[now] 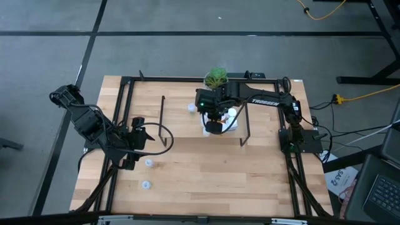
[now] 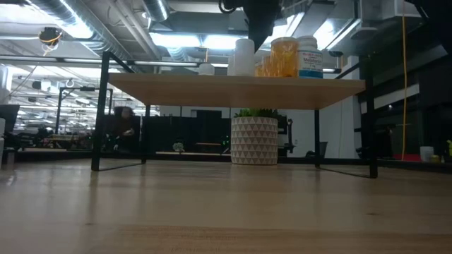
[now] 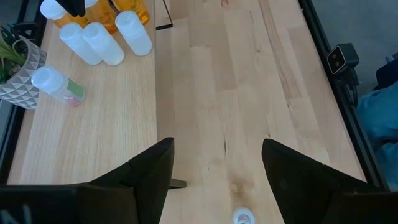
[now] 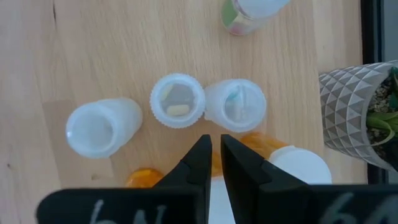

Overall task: Pick and place medicine bottles onto shelf by color
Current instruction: Adjust the transparent pill bottles on the shelf

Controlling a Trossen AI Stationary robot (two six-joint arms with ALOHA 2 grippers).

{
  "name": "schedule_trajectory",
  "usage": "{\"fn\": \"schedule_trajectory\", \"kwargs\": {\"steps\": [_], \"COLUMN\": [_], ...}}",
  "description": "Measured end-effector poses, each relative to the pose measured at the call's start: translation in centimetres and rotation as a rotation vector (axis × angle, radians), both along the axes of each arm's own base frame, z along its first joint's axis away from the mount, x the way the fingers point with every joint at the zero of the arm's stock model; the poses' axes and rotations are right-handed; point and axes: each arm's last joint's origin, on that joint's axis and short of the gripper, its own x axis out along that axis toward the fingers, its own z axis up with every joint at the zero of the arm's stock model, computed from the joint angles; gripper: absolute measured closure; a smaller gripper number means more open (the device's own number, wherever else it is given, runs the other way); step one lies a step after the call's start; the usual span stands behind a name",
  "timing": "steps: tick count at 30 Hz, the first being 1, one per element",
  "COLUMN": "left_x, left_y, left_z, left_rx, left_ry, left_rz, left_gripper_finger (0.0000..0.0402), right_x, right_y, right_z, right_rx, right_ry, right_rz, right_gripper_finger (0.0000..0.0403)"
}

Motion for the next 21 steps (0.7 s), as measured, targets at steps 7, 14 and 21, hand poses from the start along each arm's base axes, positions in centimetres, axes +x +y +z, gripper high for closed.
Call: {"fn": "schedule_trajectory", "kwargs": {"steps": [7, 14, 21], "left_x": [0.0, 0.0, 0.0], "left_y": [0.0, 0.0, 0.0], "left_z": [0.0, 0.0, 0.0], "left_rx": [0.000, 0.000, 0.000], "left_ry": [0.000, 0.000, 0.000], "left_rz": [0.000, -0.001, -0.001], "left_gripper_finger": [0.0164, 0.0164, 0.0164], "right_x": [0.0, 0.4, 0.6], "right_y": [0.0, -0.3, -0.8], "right_z": [0.0, -0.7, -1.1], "right_rx": [0.000, -0.017, -0.022], "right_ry": [0.001, 0.019, 0.037], "right_rz": [-0.001, -0.029, -0.031], "right_gripper_finger": [0.0364, 0.0364, 0.0364]}}
